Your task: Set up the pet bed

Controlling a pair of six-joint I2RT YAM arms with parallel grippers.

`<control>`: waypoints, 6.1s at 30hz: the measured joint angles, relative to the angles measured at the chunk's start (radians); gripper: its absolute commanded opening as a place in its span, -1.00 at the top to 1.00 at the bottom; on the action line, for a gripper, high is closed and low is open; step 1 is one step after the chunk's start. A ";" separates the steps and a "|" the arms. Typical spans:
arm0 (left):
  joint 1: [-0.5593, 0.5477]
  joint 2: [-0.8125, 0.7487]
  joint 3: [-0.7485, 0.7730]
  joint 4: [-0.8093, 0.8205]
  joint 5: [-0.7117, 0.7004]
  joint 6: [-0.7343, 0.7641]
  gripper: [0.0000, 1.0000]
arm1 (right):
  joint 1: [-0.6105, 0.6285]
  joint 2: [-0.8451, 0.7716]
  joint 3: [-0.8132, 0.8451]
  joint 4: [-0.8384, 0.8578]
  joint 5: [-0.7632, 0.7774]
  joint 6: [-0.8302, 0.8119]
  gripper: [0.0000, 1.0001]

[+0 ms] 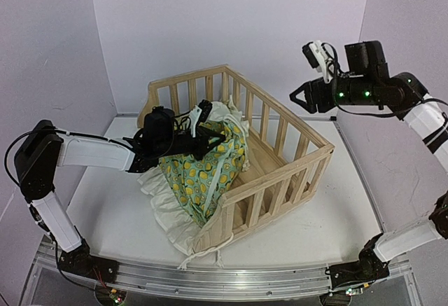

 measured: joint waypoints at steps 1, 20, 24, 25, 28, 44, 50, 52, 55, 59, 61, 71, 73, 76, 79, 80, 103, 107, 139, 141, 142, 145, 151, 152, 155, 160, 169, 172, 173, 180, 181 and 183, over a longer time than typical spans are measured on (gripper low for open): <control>0.000 0.000 0.000 0.005 0.004 0.000 1.00 | 0.018 0.004 0.035 0.002 0.002 -0.008 -0.21; 0.000 -0.002 -0.001 0.026 0.044 0.000 1.00 | 0.143 0.408 0.195 0.055 -0.192 -0.066 0.91; 0.000 -0.002 0.000 0.026 0.047 0.000 1.00 | 0.143 0.408 0.180 0.075 -0.216 -0.070 0.91; 0.000 -0.002 0.000 0.026 0.047 0.000 1.00 | 0.143 0.408 0.177 0.077 -0.221 -0.070 0.91; 0.000 -0.002 -0.001 0.026 0.049 0.000 1.00 | 0.143 0.409 0.168 0.080 -0.228 -0.072 0.92; 0.000 -0.002 0.000 0.027 0.088 0.000 1.00 | 0.143 0.450 0.161 0.068 -0.216 -0.106 1.00; -0.011 0.018 0.010 0.040 0.134 0.000 1.00 | 0.147 0.396 0.166 -0.164 -0.077 -0.103 1.00; -0.029 0.051 0.034 0.045 0.148 -0.001 1.00 | 0.147 0.359 0.166 -0.254 -0.045 -0.093 1.00; -0.071 0.101 0.059 0.051 0.150 -0.002 1.00 | 0.148 0.306 0.154 -0.351 0.026 -0.066 1.00; -0.101 0.134 0.059 0.051 0.146 -0.008 1.00 | 0.148 0.229 0.108 -0.426 0.107 -0.028 1.00; -0.105 0.141 0.060 0.051 0.144 -0.013 1.00 | 0.149 0.190 0.079 -0.428 0.109 -0.019 0.89; -0.108 0.077 0.042 0.050 0.080 0.023 1.00 | 0.150 0.091 -0.072 -0.197 -0.013 -0.069 -0.37; -0.104 0.042 0.039 0.050 0.064 0.035 1.00 | 0.150 0.114 -0.072 -0.140 -0.024 -0.086 -0.41; -0.100 0.009 0.039 0.051 0.047 0.053 1.00 | 0.149 0.151 -0.072 -0.068 -0.040 -0.109 -0.31; -0.095 -0.009 0.037 0.050 0.034 0.065 1.00 | 0.139 0.188 -0.074 -0.024 -0.069 -0.133 -0.18; -0.095 -0.012 0.036 0.050 0.031 0.073 1.00 | 0.135 0.195 -0.079 -0.010 -0.079 -0.138 -0.16; -0.079 -0.087 0.016 0.049 -0.062 0.136 1.00 | 0.109 0.227 -0.214 0.215 -0.234 -0.196 -0.09; -0.078 -0.092 0.016 0.049 -0.064 0.139 1.00 | 0.109 0.231 -0.229 0.298 -0.250 -0.200 0.05; -0.123 0.115 0.093 0.079 0.159 0.099 0.96 | 0.117 0.100 -0.091 -0.234 0.172 -0.029 1.00; -0.133 0.144 0.109 0.085 0.165 0.083 0.71 | 0.120 0.100 -0.084 -0.246 0.173 -0.032 1.00; -0.136 0.154 0.115 0.087 0.166 0.075 0.54 | 0.123 0.100 -0.082 -0.249 0.173 -0.036 1.00; -0.148 0.172 0.119 0.077 0.167 0.064 0.16 | 0.128 0.094 -0.082 -0.249 0.176 -0.059 1.00; -0.163 0.129 0.084 0.056 0.120 0.096 -0.28 | 0.130 0.092 -0.084 -0.237 0.171 -0.118 1.00; -0.163 0.105 0.069 0.053 0.118 0.110 -0.31 | 0.130 0.092 -0.085 -0.234 0.167 -0.126 1.00; -0.163 0.039 0.065 0.050 0.124 0.158 -0.41 | 0.130 0.089 -0.099 -0.211 0.142 -0.153 1.00; -0.163 0.050 0.174 0.060 0.202 0.211 -0.30 | 0.127 0.075 -0.142 -0.144 0.109 -0.183 1.00; -0.178 0.266 0.409 0.075 0.349 0.249 -0.26 | 0.127 0.066 -0.151 -0.127 0.090 -0.199 1.00; -0.188 0.320 0.447 0.073 0.360 0.259 -0.23 | 0.127 0.064 -0.151 -0.126 0.078 -0.201 1.00; -0.190 0.335 0.461 0.073 0.360 0.261 -0.20 | 0.127 0.064 -0.151 -0.126 0.074 -0.201 1.00; -0.195 0.421 0.571 0.087 0.356 0.253 0.43 | 0.127 0.059 -0.151 -0.126 0.061 -0.201 1.00; -0.194 0.430 0.581 0.095 0.358 0.255 0.55 | 0.126 0.058 -0.151 -0.127 0.061 -0.198 0.98; -0.194 0.441 0.586 0.106 0.356 0.253 0.77 | 0.123 0.055 -0.151 -0.132 0.060 -0.191 0.79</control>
